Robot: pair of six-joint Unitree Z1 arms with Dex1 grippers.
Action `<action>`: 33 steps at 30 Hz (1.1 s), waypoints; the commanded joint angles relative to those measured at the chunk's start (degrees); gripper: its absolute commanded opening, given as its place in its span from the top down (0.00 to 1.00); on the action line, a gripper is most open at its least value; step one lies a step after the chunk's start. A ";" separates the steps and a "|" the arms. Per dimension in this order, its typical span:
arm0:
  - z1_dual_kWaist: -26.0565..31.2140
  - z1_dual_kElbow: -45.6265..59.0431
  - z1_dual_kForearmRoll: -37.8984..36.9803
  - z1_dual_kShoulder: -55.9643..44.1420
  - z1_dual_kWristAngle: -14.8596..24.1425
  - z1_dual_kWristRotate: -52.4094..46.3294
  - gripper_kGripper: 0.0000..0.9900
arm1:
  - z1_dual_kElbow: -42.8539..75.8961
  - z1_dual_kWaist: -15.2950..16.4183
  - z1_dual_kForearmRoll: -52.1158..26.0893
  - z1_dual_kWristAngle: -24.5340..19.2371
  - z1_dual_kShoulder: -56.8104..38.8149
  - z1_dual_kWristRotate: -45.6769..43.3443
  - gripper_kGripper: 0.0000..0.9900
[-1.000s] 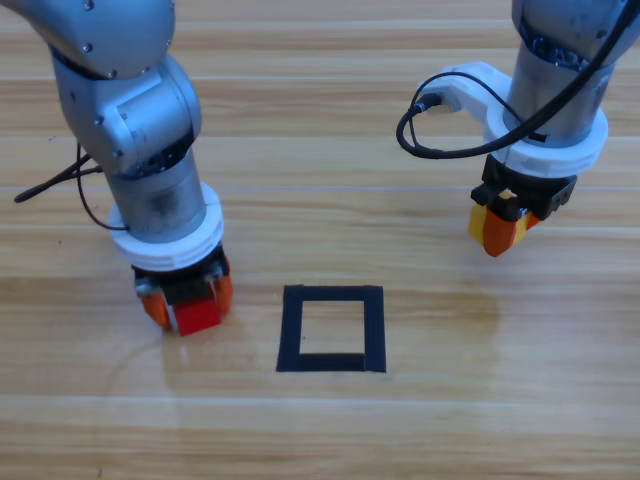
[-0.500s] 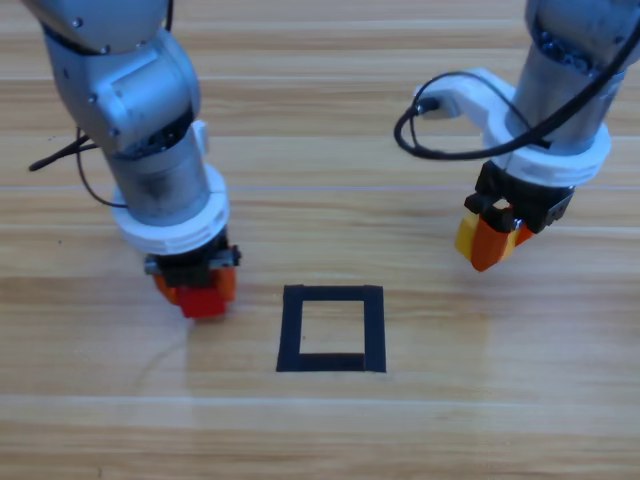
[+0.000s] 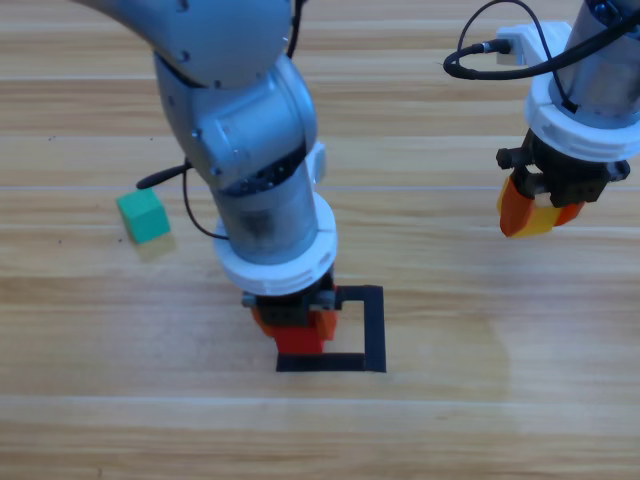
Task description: Stack the blocks in the rectangular block: red at the bottom, yellow in the middle, green on top
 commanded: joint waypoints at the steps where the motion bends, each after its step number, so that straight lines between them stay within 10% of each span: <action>1: -1.03 -8.41 6.21 8.12 -0.41 -0.79 0.93 | 1.59 -0.77 -0.66 -0.12 -0.98 2.03 1.00; 33: -0.94 -18.51 9.73 15.42 -0.06 -4.57 0.93 | 1.68 -0.86 -0.75 0.50 -0.36 2.47 1.00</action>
